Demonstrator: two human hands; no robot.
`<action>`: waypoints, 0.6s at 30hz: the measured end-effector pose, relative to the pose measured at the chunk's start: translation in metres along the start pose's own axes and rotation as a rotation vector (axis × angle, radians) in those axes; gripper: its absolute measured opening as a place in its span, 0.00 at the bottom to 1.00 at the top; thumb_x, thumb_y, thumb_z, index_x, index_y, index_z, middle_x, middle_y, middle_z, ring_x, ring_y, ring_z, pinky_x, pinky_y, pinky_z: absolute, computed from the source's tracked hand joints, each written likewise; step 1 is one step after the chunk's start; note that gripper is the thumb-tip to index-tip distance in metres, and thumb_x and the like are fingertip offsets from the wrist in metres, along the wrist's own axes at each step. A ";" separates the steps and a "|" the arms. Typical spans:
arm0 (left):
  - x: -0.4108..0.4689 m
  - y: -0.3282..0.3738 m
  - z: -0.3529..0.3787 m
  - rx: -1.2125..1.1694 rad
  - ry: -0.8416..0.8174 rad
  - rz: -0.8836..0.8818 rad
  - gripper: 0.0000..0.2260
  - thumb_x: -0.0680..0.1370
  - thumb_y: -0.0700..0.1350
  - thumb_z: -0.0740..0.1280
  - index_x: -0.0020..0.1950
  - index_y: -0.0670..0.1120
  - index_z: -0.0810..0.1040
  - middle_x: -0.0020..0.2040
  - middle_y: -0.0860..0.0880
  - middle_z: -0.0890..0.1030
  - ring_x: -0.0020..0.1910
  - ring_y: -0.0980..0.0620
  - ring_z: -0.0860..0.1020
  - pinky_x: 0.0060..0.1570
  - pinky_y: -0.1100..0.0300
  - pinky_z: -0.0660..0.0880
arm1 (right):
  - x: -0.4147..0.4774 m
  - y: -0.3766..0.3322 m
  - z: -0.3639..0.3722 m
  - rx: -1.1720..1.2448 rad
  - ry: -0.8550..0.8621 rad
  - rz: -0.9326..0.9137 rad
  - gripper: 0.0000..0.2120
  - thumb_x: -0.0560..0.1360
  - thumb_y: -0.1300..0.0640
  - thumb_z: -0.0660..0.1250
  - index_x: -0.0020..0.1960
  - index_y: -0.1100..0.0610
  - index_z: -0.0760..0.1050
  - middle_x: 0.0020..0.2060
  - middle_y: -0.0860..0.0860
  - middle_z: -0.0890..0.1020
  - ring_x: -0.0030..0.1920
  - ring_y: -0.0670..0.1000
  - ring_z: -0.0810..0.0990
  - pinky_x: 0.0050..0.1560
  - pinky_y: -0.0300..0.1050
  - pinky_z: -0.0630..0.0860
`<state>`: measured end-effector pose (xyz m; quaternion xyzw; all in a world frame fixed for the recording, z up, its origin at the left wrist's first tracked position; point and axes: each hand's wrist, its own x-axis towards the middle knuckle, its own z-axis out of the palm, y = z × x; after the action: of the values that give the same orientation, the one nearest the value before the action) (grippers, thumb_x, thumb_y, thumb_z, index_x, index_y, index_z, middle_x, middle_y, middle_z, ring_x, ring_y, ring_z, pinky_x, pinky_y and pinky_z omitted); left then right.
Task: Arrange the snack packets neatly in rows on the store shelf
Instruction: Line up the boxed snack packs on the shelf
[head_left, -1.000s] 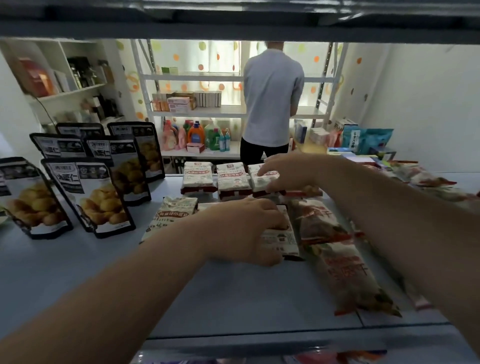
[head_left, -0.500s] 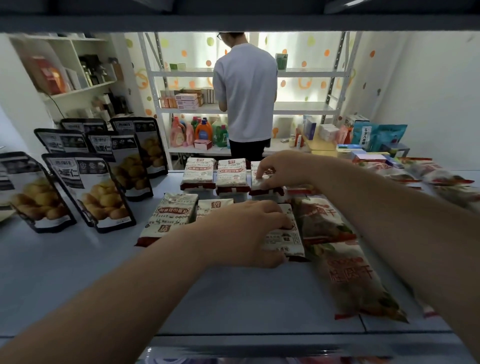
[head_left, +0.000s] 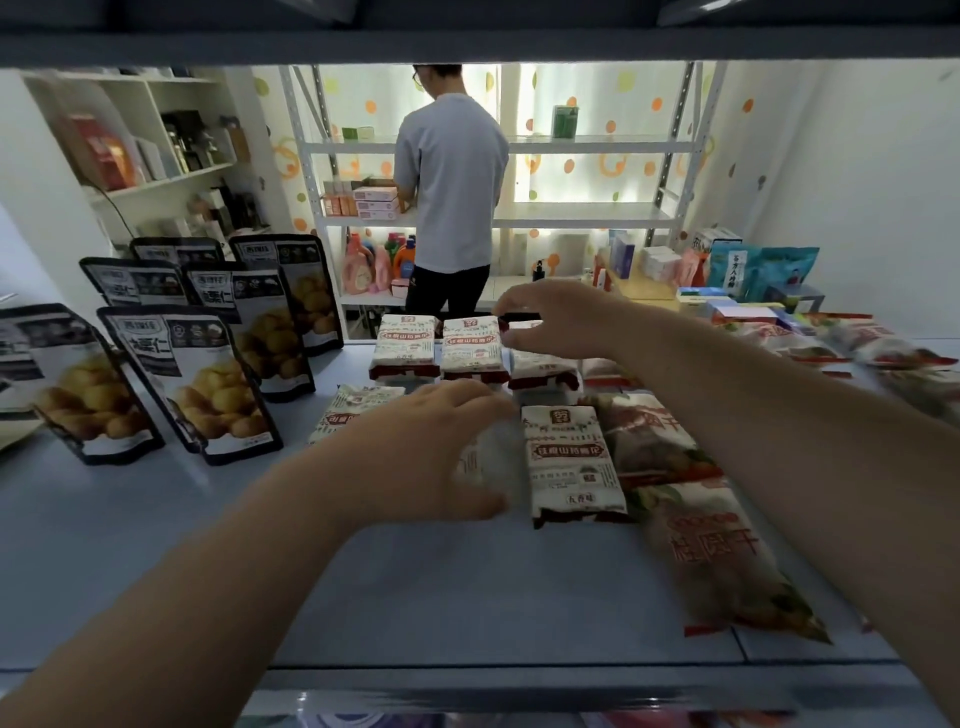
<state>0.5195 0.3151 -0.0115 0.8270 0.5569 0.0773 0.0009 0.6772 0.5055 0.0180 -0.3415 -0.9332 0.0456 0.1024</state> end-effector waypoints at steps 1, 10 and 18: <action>-0.004 -0.006 0.000 0.023 -0.027 -0.038 0.40 0.70 0.70 0.66 0.77 0.61 0.56 0.75 0.61 0.58 0.72 0.57 0.62 0.61 0.63 0.63 | 0.004 -0.004 0.003 0.000 -0.032 -0.009 0.23 0.78 0.44 0.66 0.71 0.49 0.70 0.66 0.50 0.76 0.63 0.52 0.74 0.58 0.45 0.71; -0.018 -0.014 0.010 0.056 -0.078 -0.090 0.43 0.70 0.69 0.66 0.80 0.57 0.51 0.79 0.57 0.52 0.77 0.54 0.52 0.72 0.58 0.53 | 0.036 -0.026 0.030 -0.141 -0.229 0.001 0.28 0.76 0.42 0.64 0.75 0.42 0.65 0.72 0.48 0.72 0.67 0.52 0.72 0.62 0.47 0.68; -0.021 -0.007 0.017 0.086 -0.003 -0.040 0.41 0.73 0.68 0.64 0.80 0.56 0.51 0.79 0.57 0.54 0.77 0.54 0.50 0.73 0.59 0.51 | 0.042 -0.029 0.031 -0.151 -0.229 -0.018 0.28 0.76 0.41 0.66 0.75 0.43 0.66 0.71 0.49 0.72 0.67 0.53 0.72 0.60 0.47 0.68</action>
<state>0.5074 0.2996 -0.0314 0.8151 0.5761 0.0521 -0.0324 0.6203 0.5100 -0.0007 -0.3326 -0.9425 0.0129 -0.0304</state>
